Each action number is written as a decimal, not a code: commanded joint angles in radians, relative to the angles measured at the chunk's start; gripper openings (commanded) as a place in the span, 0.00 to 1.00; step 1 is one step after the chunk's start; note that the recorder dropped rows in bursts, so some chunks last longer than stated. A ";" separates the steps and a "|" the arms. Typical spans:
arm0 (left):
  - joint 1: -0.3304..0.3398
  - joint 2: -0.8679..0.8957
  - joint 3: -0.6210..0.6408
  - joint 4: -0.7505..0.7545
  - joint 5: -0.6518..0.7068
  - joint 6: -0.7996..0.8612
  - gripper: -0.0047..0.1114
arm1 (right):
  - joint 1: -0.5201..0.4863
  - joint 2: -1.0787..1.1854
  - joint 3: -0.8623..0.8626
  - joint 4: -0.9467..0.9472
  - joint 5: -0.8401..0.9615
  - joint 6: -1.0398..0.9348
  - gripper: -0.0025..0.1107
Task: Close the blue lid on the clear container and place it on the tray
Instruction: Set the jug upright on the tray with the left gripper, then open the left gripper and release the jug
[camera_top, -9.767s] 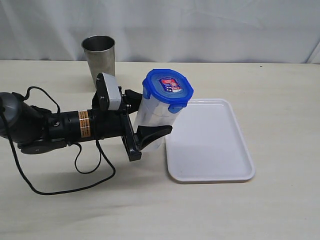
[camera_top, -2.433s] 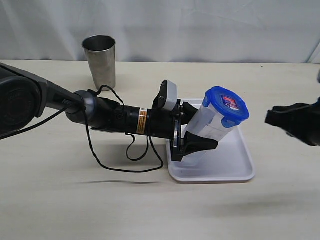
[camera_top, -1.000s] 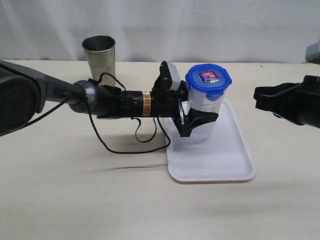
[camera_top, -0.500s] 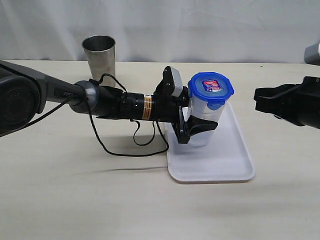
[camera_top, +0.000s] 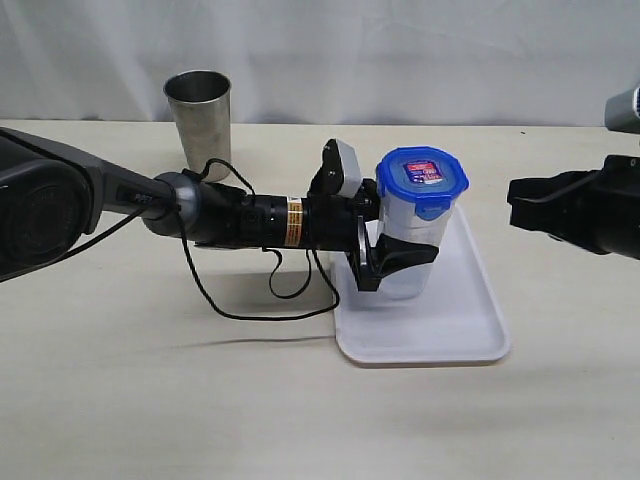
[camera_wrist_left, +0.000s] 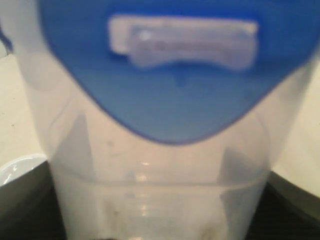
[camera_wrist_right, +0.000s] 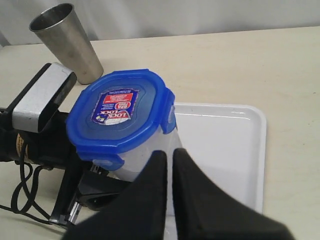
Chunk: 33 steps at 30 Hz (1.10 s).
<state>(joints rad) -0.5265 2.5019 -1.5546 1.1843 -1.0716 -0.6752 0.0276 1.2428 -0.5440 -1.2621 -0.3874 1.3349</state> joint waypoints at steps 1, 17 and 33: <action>-0.009 0.004 -0.004 -0.001 0.041 -0.013 0.49 | -0.002 -0.001 0.000 -0.010 0.000 0.003 0.06; 0.063 0.002 -0.004 0.134 0.039 -0.046 0.84 | -0.002 -0.001 0.000 -0.010 0.000 0.003 0.06; 0.164 -0.002 -0.004 0.308 0.038 -0.220 0.80 | -0.002 -0.001 0.000 -0.010 0.000 0.013 0.06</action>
<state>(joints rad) -0.3795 2.5062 -1.5546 1.4747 -1.0293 -0.8631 0.0276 1.2428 -0.5440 -1.2683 -0.3874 1.3466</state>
